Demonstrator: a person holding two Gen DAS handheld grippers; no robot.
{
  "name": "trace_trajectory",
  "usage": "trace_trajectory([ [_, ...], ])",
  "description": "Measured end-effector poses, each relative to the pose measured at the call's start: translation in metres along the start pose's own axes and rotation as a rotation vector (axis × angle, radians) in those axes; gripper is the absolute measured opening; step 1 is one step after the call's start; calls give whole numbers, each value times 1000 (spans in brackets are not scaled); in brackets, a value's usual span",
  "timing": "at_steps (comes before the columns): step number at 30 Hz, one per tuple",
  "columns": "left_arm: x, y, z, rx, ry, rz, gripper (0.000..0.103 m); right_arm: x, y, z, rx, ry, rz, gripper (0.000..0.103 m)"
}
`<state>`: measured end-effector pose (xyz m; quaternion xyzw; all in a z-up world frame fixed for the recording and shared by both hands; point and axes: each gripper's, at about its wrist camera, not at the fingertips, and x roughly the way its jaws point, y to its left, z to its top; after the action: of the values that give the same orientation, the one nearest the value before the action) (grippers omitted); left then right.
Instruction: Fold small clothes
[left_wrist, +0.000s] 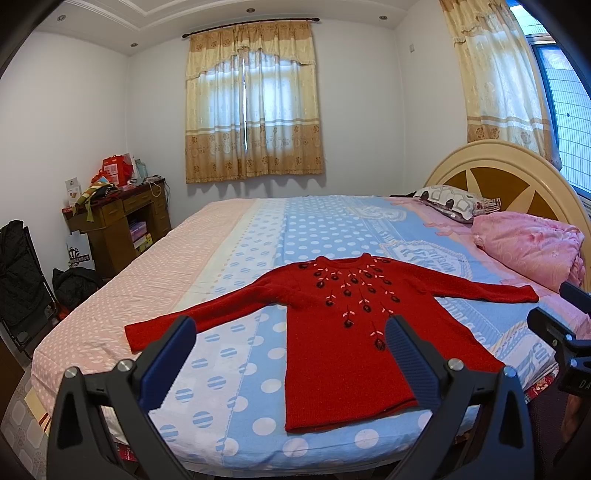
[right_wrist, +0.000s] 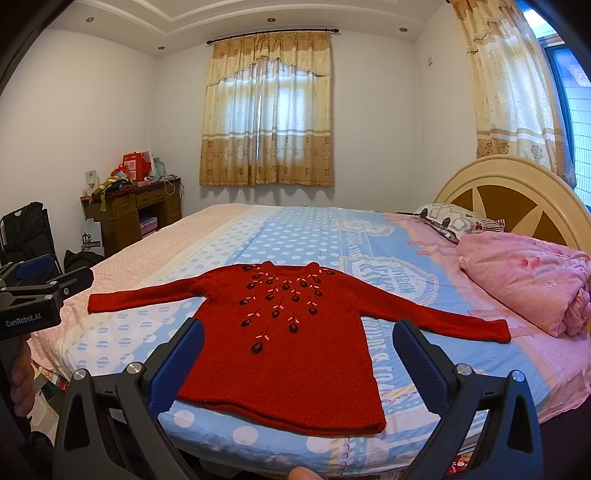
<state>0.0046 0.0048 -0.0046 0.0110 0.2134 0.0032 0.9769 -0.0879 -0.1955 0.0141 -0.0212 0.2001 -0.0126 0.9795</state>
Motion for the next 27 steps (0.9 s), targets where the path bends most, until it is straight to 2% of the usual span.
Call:
trace_trajectory([
  [27, 0, 0, -1, -1, -1, 0, 103, 1, 7, -6, -5, 5, 2, 102],
])
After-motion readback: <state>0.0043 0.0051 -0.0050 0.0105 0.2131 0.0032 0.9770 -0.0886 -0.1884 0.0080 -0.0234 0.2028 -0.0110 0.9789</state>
